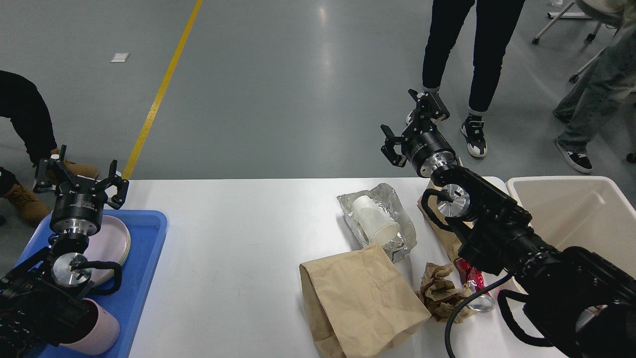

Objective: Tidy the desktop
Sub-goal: 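Raise the right arm up and away from the bags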

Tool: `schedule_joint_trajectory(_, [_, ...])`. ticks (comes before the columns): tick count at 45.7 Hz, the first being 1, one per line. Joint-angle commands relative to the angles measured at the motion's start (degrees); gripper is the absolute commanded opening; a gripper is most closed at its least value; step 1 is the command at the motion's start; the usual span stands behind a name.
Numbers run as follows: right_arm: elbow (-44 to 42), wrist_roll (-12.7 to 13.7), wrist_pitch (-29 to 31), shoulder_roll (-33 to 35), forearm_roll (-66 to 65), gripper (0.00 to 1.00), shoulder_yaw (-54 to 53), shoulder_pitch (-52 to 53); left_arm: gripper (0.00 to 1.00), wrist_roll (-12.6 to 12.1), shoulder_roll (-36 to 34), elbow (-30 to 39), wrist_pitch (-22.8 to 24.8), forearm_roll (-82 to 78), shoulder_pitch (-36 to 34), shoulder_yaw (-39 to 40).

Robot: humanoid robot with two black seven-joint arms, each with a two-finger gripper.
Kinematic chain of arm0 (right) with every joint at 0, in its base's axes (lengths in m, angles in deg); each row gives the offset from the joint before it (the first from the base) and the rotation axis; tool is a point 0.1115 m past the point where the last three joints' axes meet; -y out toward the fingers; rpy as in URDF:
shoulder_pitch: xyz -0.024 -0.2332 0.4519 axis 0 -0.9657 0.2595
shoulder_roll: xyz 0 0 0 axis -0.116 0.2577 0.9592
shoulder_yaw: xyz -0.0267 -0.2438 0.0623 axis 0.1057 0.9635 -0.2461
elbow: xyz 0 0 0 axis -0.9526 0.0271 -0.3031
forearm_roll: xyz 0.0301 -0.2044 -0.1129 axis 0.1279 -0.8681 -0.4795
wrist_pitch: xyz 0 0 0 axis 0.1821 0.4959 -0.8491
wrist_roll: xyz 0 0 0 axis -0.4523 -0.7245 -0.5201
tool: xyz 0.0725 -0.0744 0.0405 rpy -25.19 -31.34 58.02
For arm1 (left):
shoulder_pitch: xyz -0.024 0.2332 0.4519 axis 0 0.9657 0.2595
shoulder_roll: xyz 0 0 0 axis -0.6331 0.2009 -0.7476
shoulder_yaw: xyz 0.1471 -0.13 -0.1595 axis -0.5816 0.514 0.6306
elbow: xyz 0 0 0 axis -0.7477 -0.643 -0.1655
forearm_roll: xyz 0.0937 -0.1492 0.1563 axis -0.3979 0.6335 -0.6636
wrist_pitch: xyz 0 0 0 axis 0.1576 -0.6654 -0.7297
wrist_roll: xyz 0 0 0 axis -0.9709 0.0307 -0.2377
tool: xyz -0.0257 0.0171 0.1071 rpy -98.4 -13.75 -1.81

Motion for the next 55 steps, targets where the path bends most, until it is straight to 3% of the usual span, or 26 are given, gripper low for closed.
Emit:
schedule_joint_trajectory(1, [0.0,0.1,0.0,0.1,0.0,1.00,0.2,1.7,0.96,-0.1,0.0,0.0,0.0,0.0,0.0,0.0])
schedule_joint_trajectory(12, [0.1,0.1,0.3,5.1,0.1,1.00,0.0,3.0,0.96,0.0,0.0,0.0,0.0,0.0,0.0,0.0])
schedule_joint_trajectory(48, [0.2,0.1,0.4,5.7,0.0,1.00,0.4,7.1,0.96,0.0,0.0,0.0,0.0,0.0,0.0,0.0])
schedule_joint_trajectory(55, [-0.4,0.1,0.0,8.9,-0.1,1.00,3.3,7.6,0.96,0.0,0.0,0.0,0.0,0.0,0.0,0.0])
